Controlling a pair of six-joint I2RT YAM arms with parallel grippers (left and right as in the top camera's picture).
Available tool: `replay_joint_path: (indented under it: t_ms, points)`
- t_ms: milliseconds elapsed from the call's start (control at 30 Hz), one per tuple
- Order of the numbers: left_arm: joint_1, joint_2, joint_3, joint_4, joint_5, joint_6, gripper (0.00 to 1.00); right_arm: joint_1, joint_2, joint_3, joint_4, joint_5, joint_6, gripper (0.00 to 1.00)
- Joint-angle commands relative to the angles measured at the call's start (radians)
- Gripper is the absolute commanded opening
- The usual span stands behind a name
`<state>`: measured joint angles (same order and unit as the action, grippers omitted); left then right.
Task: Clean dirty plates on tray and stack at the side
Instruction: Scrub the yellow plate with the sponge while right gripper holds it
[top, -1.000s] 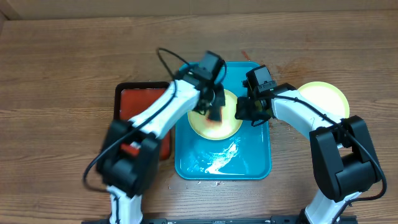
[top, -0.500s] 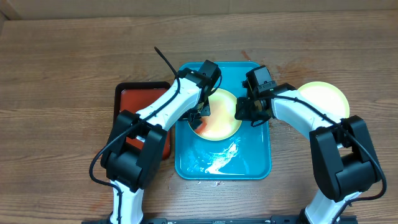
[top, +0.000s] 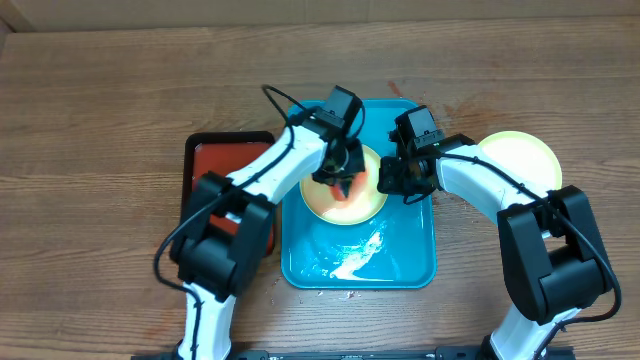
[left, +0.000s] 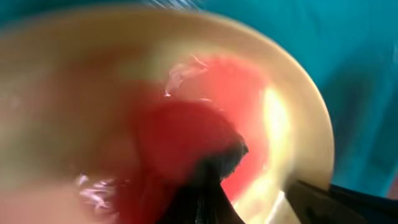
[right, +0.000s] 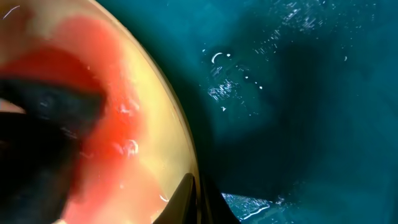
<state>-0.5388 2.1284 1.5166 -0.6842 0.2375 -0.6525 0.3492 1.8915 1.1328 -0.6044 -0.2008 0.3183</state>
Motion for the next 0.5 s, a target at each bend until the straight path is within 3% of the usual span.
replay_joint_path:
  t_ms: [0, 467]
  points:
    - [-0.05, 0.099, 0.002, 0.013, 0.259, -0.006, 0.04, 0.005, 0.016, -0.026, -0.012, 0.03, -0.005, 0.04]
    - [-0.06, 0.053, 0.002, -0.053, 0.293, 0.009, 0.04, 0.005, 0.016, -0.026, -0.011, 0.031, -0.004, 0.04]
